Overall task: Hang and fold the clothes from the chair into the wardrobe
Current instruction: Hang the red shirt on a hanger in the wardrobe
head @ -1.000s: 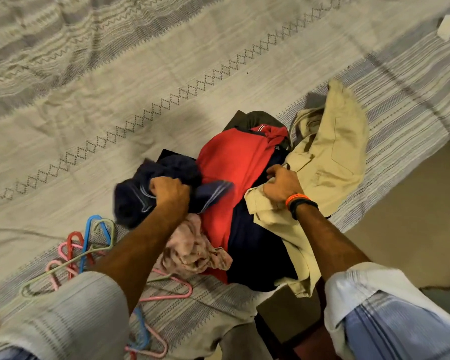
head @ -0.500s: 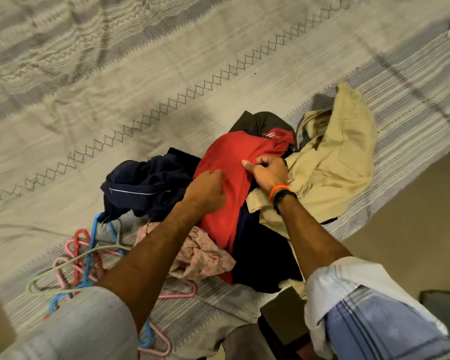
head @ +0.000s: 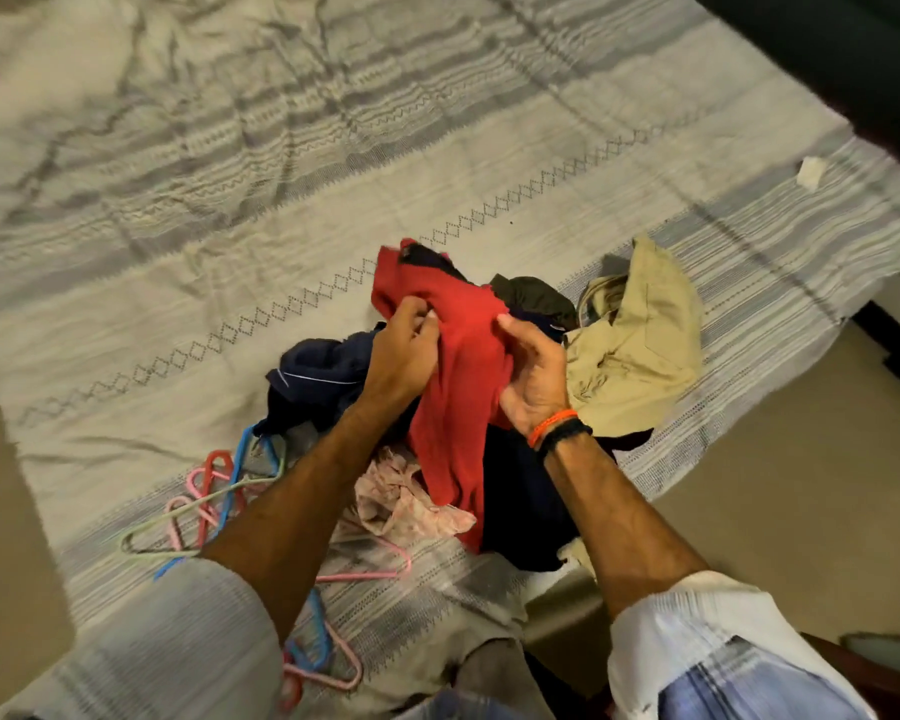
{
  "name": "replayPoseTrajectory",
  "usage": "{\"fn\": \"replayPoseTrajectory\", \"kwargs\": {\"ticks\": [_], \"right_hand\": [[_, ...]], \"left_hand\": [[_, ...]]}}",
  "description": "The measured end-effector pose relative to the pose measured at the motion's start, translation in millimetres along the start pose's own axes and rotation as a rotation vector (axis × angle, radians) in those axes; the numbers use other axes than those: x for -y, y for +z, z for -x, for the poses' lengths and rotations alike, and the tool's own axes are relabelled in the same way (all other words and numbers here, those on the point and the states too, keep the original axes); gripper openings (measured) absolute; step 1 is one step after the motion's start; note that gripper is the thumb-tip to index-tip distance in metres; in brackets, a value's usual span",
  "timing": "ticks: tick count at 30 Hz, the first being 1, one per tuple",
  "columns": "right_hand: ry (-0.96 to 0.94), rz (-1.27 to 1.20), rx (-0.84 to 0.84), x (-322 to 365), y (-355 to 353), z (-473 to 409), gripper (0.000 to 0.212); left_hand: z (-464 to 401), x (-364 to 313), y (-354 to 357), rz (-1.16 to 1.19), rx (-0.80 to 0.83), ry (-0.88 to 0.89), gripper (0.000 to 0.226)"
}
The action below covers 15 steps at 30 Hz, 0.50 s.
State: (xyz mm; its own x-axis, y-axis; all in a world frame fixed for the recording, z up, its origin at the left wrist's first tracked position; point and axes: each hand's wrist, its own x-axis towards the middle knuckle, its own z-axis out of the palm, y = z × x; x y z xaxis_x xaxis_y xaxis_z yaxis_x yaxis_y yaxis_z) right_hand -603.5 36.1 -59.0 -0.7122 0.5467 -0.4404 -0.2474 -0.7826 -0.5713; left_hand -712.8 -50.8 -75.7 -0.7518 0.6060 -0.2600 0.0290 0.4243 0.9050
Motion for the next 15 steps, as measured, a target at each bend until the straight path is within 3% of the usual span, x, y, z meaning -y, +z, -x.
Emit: {"fn": "replayPoseTrajectory", "kwargs": {"ticks": [4, 5, 11, 15], "right_hand": [[-0.026, 0.136, 0.0, -4, 21, 38, 0.054], [-0.063, 0.178, -0.01, -6, 25, 49, 0.056], [-0.279, 0.218, 0.005, -8, 45, 106, 0.034], [-0.337, 0.239, 0.044, -13, 55, 143, 0.03]], "left_hand": [[34, -22, -26, 0.185, 0.065, -0.043, 0.043], [44, -28, -33, 0.178, 0.077, -0.021, 0.048], [89, -44, -59, 0.211, 0.016, -0.024, 0.058], [113, -64, -75, 0.524, 0.099, -0.266, 0.073]]}}
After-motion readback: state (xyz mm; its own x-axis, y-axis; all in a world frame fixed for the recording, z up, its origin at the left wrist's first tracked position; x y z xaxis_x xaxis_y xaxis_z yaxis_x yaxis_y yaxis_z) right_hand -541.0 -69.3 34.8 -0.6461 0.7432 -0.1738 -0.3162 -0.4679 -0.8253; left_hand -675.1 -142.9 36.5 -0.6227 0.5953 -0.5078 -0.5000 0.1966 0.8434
